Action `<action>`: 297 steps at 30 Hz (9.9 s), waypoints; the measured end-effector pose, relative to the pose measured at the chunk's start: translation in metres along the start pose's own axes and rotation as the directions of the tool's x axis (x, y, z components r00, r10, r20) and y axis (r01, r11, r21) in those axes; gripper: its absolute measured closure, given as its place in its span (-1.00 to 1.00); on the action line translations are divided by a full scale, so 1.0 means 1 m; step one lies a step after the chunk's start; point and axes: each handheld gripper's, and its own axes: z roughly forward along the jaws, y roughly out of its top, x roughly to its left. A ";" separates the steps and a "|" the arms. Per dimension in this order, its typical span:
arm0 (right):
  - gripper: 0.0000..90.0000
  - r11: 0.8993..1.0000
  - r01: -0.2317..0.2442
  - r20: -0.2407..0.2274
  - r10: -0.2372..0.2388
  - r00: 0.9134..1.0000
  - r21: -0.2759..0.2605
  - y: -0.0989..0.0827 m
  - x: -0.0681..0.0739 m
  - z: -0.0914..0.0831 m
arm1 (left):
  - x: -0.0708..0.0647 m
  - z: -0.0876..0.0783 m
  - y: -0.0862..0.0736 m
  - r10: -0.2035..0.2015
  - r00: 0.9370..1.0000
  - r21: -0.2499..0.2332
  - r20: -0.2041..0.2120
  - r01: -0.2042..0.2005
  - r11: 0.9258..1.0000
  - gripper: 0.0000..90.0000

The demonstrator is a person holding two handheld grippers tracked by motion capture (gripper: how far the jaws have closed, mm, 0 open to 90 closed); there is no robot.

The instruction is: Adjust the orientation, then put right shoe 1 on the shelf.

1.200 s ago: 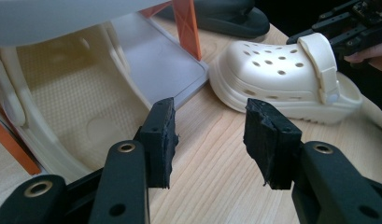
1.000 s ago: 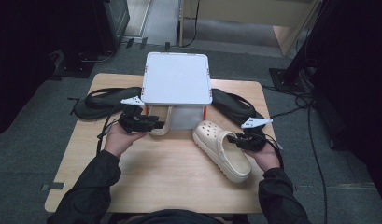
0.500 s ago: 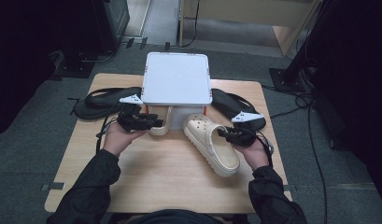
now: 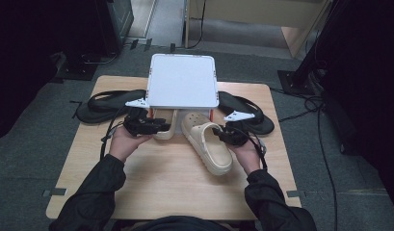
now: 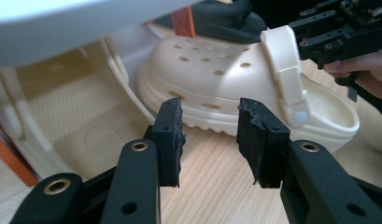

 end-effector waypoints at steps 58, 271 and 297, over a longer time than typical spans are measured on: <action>0.90 0.996 -0.041 -0.081 0.047 0.996 0.080 -0.052 0.000 -0.025 | -0.016 0.084 -0.006 0.064 0.998 0.084 -0.015 -0.063 0.994 0.66; 0.55 0.993 0.116 -0.309 -0.101 0.946 0.029 -0.009 0.042 0.019 | 0.016 -0.034 0.068 -0.009 0.999 -0.095 -0.045 0.005 0.995 0.50; 0.21 0.991 0.133 -0.362 -0.125 0.924 -0.003 -0.019 0.043 0.021 | 0.034 -0.106 0.024 -0.124 0.977 -0.167 -0.174 0.094 0.981 0.22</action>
